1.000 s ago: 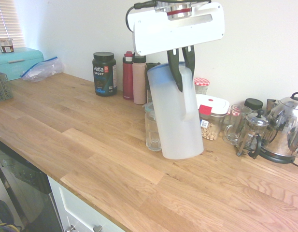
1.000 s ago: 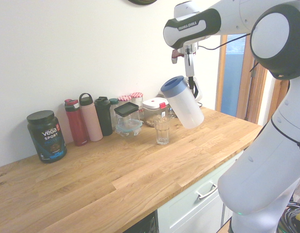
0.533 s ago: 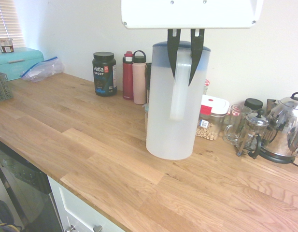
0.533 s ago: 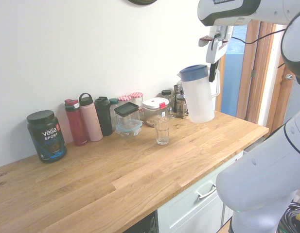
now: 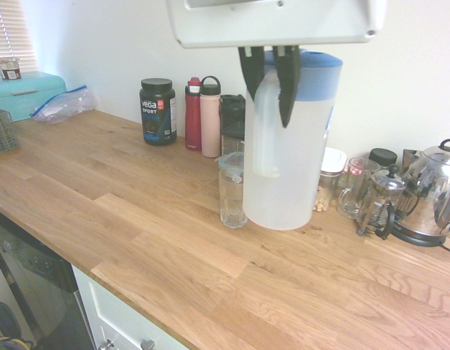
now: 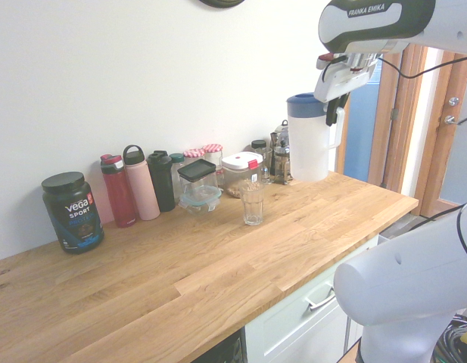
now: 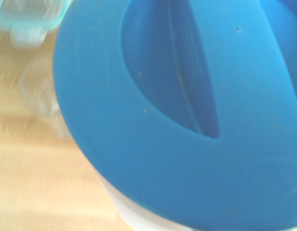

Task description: Pour me some water

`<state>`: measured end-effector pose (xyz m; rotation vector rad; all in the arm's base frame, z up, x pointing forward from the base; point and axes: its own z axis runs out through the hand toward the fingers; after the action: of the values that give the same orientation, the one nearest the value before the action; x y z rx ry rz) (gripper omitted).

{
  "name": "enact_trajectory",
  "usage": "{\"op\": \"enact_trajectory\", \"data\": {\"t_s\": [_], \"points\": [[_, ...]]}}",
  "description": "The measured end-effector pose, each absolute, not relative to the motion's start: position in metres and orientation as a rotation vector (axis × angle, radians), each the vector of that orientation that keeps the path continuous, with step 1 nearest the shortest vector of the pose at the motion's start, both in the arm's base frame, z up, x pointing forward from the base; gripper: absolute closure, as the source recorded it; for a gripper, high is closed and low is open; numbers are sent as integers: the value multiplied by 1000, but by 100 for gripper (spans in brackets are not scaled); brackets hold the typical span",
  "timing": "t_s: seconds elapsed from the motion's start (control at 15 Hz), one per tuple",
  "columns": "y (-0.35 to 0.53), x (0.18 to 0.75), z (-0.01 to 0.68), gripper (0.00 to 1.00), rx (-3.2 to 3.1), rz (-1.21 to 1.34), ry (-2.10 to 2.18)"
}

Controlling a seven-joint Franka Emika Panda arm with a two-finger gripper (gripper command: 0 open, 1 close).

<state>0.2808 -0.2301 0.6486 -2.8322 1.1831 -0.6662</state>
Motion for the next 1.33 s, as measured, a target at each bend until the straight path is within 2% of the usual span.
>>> {"op": "enact_trajectory", "data": {"t_s": [0.73, 1.33], "points": [[-23, 272, 631, 100, -2809, -705, 940], [112, 301, 562, 100, -2805, -715, 728]]}}
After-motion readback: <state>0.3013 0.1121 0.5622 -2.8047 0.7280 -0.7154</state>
